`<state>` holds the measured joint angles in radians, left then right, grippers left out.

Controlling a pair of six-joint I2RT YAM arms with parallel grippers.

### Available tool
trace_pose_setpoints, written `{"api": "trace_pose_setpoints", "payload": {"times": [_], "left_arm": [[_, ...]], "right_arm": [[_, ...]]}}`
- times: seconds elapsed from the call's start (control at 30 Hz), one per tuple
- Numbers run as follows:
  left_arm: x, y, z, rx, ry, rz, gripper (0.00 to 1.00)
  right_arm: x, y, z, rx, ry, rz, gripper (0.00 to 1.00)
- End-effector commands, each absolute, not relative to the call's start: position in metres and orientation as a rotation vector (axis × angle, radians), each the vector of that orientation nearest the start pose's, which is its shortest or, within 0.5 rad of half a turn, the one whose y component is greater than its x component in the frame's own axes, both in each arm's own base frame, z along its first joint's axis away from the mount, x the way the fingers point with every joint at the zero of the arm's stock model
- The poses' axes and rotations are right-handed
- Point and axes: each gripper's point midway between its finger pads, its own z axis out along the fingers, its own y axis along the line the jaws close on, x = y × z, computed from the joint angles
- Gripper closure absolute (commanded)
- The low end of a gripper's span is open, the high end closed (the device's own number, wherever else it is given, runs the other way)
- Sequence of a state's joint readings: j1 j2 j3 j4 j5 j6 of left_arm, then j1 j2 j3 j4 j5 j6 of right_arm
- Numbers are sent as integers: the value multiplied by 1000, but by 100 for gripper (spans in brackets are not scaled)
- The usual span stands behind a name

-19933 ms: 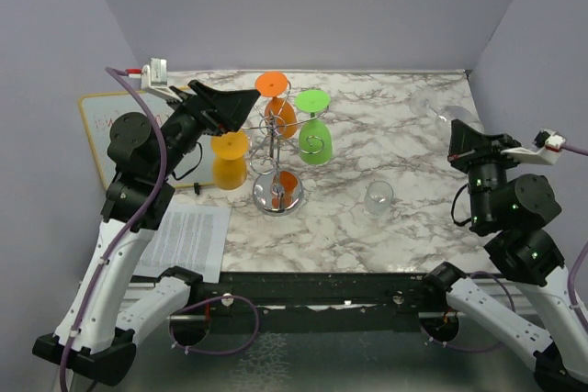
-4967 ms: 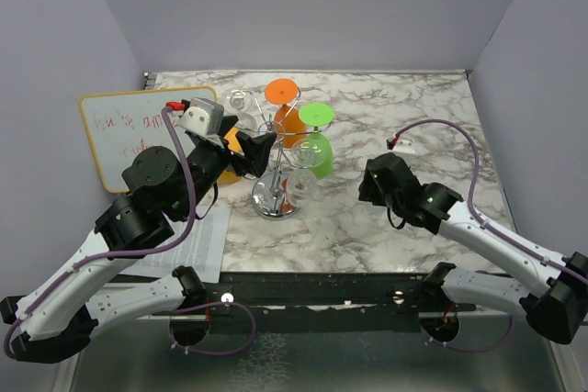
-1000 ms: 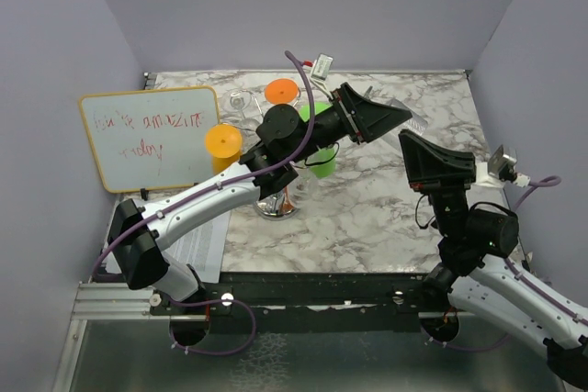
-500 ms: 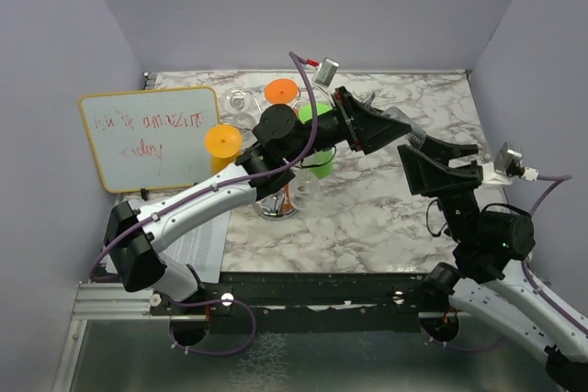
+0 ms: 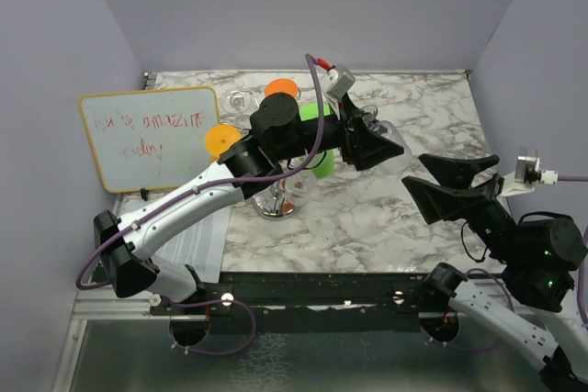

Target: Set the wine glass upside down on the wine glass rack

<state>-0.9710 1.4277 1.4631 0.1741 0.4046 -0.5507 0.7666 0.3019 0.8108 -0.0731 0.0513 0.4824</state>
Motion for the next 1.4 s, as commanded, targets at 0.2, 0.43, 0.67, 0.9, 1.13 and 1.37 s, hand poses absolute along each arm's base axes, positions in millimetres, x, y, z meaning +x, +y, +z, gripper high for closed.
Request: {"api": "trace_pose_setpoints", "payload": {"times": [0.2,0.43,0.67,0.9,1.13,1.37], "left_arm": [[148,-405,464,995,1345,-1418,66],[143,-399,453,1062,1385,-1387,66],[140,-397,452,1045,1403,-1413,65],[137,-397,461,980,1398,-1484,40],[136,-397,469,880,1317,-1564,15],[153,-401,461,806,1308,-1505,8]], "right_arm": [[146,188,385,-517,1504,907,4],[154,205,383,-590,1476,907,6],[153,218,381,-614,1372,971,33],[159,225,392,-540,1226,1028,70],[161,216,423,-391,1049,1090,81],[157,213,437,-362,967,1125,82]]}}
